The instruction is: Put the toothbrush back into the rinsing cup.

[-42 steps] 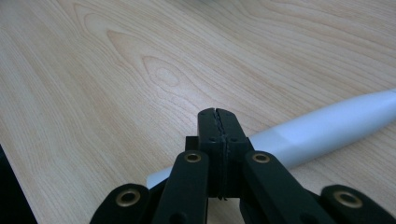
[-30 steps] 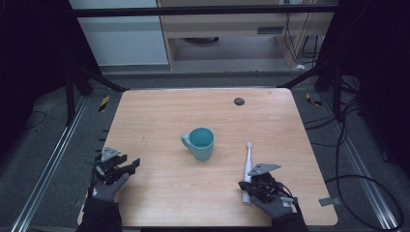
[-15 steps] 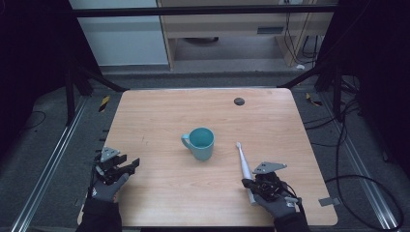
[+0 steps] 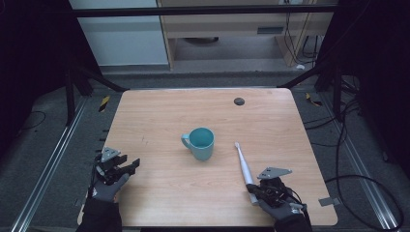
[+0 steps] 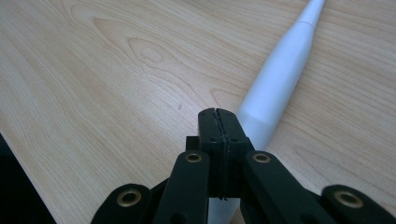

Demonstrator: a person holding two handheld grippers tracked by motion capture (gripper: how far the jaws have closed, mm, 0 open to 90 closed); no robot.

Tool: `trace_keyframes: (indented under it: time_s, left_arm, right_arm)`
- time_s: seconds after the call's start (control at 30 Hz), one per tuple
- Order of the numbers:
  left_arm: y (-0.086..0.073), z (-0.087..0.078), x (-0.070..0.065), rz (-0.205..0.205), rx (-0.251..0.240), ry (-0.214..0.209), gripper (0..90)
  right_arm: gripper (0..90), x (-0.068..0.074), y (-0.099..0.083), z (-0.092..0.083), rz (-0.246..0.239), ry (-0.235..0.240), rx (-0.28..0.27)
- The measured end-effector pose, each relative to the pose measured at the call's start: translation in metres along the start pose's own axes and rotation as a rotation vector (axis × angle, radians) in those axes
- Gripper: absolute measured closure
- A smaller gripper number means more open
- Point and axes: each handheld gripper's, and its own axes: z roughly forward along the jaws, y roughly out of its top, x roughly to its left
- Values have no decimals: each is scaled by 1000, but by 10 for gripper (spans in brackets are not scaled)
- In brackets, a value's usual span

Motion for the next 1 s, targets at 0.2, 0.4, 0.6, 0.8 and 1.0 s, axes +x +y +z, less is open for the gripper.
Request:
trace_keyframes:
  time_s: [0.2, 0.4, 0.6, 0.8, 1.0]
  left_arm:
    - [0, 0, 0, -2, 0, -2, 417]
    - [0, 0, 0, 0, 0, 0, 419]
    - [0, -1, 0, 1, 0, 1, 419]
    - [0, -1, 0, 3, 0, 1, 422]
    - [0, 1, 1, -1, 8, -3, 423]
  right_arm:
    - [900, 0, -1, 0, -2, -5, 5]
    - [900, -2, -1, 0, 0, -9, 10]
    - [900, -3, -2, 0, 4, -16, 8]
    - [900, -4, 1, -5, 9, -15, -15]
    - [833, -6, 10, -16, 19, -62, -58]
